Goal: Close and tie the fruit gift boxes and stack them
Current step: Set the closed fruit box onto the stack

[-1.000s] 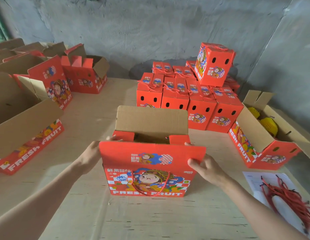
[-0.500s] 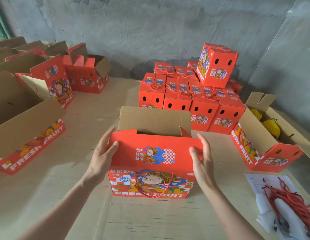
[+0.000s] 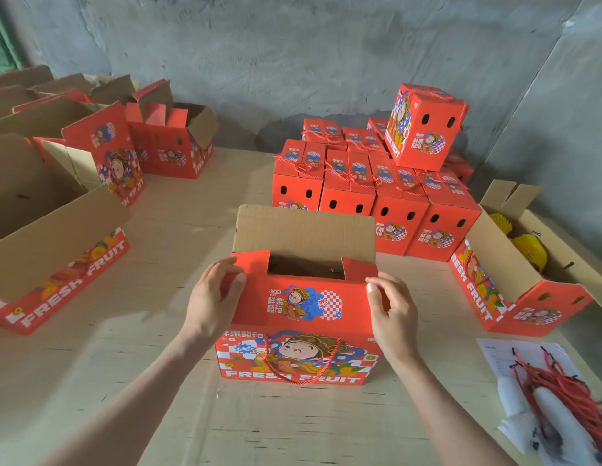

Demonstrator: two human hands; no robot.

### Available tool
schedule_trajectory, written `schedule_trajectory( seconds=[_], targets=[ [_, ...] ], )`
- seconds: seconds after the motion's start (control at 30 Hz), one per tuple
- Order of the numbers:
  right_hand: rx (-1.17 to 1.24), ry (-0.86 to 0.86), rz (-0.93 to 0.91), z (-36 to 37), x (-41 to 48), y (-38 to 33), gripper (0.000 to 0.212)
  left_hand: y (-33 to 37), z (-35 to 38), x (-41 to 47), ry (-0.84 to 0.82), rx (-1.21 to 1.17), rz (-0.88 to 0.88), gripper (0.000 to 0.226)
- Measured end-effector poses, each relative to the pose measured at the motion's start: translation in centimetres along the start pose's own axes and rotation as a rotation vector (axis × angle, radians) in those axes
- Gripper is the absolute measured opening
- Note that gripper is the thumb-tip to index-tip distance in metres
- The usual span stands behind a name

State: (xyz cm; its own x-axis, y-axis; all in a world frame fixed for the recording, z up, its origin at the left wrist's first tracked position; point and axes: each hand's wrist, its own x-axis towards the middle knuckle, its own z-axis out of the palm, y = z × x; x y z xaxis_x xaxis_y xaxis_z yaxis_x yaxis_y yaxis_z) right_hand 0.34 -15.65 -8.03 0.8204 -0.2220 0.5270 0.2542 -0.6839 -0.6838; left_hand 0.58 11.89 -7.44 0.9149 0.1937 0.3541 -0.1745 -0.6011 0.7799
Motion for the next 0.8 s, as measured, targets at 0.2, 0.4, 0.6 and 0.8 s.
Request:
schedule_trajectory(
  seconds=[0.2,0.4,0.6,0.8],
  targets=[
    [-0.023,-0.027,0.049,0.2,0.4,0.0,0.016,0.3,0.6,0.6,0.072,0.068,-0.027,0.020],
    [-0.043,-0.053,0.063,0.3,0.7,-0.2,0.016,0.5,0.6,0.4,0.081,0.098,0.022,0.022],
    [-0.042,-0.074,0.086,0.1,0.8,-0.2,0.016,0.3,0.8,1.2,-0.011,0.084,-0.092,0.026],
    [-0.059,-0.163,0.108,-0.2,1.3,-0.1,0.015,-0.2,0.6,2.0,-0.090,-0.267,-0.387,0.020]
  ],
)
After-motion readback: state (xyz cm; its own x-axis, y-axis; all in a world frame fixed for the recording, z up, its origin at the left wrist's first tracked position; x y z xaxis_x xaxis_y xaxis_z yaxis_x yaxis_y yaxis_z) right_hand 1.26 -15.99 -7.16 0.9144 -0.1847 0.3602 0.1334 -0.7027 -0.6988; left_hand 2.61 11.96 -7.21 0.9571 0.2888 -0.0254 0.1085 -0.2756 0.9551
